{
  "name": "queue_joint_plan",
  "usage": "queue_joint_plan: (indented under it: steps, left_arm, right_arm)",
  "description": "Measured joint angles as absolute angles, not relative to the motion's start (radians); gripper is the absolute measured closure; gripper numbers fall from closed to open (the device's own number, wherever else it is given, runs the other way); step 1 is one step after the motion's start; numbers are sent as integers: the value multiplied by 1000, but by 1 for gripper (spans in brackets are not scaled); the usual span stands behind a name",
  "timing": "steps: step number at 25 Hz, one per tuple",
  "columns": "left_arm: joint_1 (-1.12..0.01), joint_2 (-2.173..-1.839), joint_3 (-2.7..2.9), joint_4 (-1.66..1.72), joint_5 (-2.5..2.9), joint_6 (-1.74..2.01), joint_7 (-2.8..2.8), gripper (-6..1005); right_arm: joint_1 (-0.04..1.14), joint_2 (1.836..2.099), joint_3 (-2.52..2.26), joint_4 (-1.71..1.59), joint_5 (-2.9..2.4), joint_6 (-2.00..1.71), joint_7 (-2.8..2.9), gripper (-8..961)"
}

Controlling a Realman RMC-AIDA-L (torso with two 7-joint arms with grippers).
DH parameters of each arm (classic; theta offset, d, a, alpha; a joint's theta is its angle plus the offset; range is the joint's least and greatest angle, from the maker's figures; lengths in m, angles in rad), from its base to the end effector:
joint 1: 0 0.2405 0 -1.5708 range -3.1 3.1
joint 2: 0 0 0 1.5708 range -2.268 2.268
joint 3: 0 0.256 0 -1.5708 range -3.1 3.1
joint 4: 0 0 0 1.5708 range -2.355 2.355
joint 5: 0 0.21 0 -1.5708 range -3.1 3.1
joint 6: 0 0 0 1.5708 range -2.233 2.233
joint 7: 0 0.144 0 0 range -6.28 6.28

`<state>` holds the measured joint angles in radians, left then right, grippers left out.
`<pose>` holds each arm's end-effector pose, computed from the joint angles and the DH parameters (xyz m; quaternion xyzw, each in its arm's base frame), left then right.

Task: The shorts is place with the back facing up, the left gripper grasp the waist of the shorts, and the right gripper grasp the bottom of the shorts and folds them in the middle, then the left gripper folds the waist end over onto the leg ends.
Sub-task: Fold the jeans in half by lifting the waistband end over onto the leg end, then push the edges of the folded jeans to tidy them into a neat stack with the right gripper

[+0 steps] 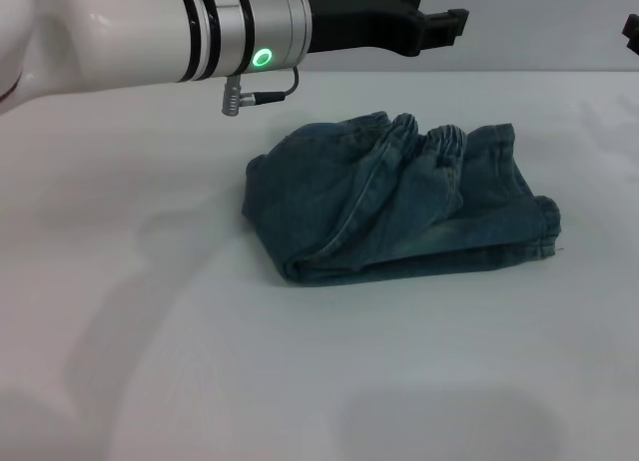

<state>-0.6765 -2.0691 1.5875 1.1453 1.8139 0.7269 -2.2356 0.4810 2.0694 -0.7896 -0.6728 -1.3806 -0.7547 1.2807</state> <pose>-0.0690 0.4121 -0.0402 -0.9204 -0.2217 -0.2246 0.2308 0.3150 0.4102 0.0758 -0.7378 0.3327 0.2735 0.5198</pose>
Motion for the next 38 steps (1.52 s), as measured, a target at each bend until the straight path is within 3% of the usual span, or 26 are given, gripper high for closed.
queue_joint_plan:
  steps: [8,14,16,22,30,34,38]
  left_arm:
    - [-647,-2066,1578,1159,1807,681,-2220,326]
    - [-533,-2065,1577,1155,1756,425,-2143,194]
    - [-501,-2064,1580,1156,1742,358,-2142,150]
    - [-436,-2063,1579,1153,1717,254,-2138,156]
    - [-413,-2060,1573,1148,1717,227,-2088,156]
    - [-418,-2061,1575,1143,1717,196,-2042,156]
    - [-415,-2064,1587,1144,1717,143,-2006,156]
  right_arm:
    - [512,2069,-795,-652,-1377,-769,1266,379]
    - [550,2058,-813,-656,-1380,-888,1322,380]
    - [560,2040,-836,-666,-1385,-935,1378,381]
    - [642,1940,-923,-730,-1564,-1081,1683,380]
    - [848,1854,-911,-837,-2120,-1326,2094,381]
    - [945,1861,-915,-840,-2409,-1378,2151,380]
    - [968,1911,-921,-863,-2587,-1339,2163,380]
